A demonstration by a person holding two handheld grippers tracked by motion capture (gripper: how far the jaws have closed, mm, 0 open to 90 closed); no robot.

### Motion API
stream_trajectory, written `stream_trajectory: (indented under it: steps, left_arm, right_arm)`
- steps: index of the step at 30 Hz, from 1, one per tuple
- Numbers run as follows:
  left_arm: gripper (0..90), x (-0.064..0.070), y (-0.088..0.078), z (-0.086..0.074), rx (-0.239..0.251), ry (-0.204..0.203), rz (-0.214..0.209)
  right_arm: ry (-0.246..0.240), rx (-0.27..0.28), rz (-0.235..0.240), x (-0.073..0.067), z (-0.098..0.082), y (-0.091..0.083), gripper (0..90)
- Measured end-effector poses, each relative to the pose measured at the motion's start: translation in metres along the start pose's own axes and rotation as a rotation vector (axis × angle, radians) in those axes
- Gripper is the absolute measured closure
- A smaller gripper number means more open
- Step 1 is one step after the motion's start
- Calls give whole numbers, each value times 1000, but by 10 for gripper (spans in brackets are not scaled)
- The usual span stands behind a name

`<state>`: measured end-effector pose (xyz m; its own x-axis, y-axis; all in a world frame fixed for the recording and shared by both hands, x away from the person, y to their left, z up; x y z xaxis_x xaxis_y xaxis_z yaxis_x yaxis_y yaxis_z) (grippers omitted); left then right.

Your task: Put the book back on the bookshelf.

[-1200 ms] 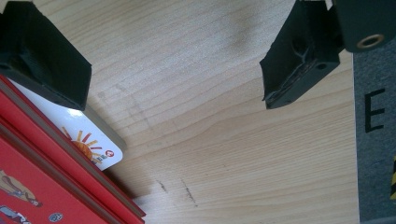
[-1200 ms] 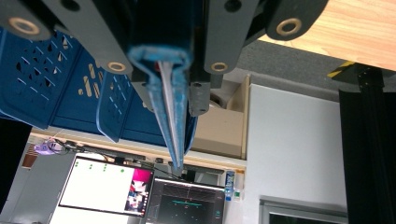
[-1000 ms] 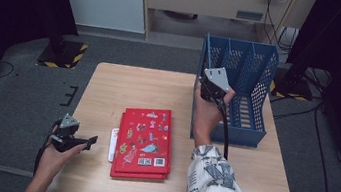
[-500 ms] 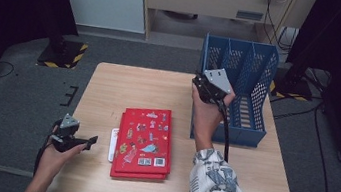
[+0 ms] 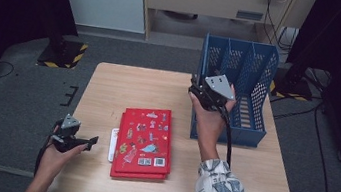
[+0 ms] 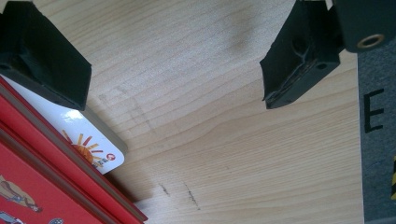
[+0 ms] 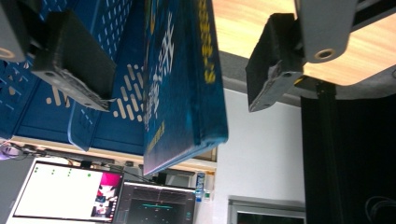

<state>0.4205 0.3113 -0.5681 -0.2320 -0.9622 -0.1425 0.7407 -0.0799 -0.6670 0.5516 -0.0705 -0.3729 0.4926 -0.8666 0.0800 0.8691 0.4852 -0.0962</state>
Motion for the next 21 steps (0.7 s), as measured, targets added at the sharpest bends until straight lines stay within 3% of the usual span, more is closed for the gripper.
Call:
stream_trajectory:
  steps: [12,21]
  left_arm:
    - [74,2,1,0,-3,1,0]
    - [72,3,1,0,-3,7,-3]
  right_arm:
    - [78,-32,96,-11,-15,-24,135]
    - [116,-60,137,-19,-30,-43,112]
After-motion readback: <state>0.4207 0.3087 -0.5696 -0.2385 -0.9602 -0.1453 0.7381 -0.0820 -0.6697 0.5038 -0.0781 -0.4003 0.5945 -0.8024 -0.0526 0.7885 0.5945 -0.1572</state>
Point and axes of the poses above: each handheld gripper's, and its own axes: y roughly forward along the jaws, z roughly out of its top, x roughly to its right, the point moved 9 cm from there along y, roughly forward along the jaws, and after that the axes turned 14 degrees about z, right-handed, at the moved point
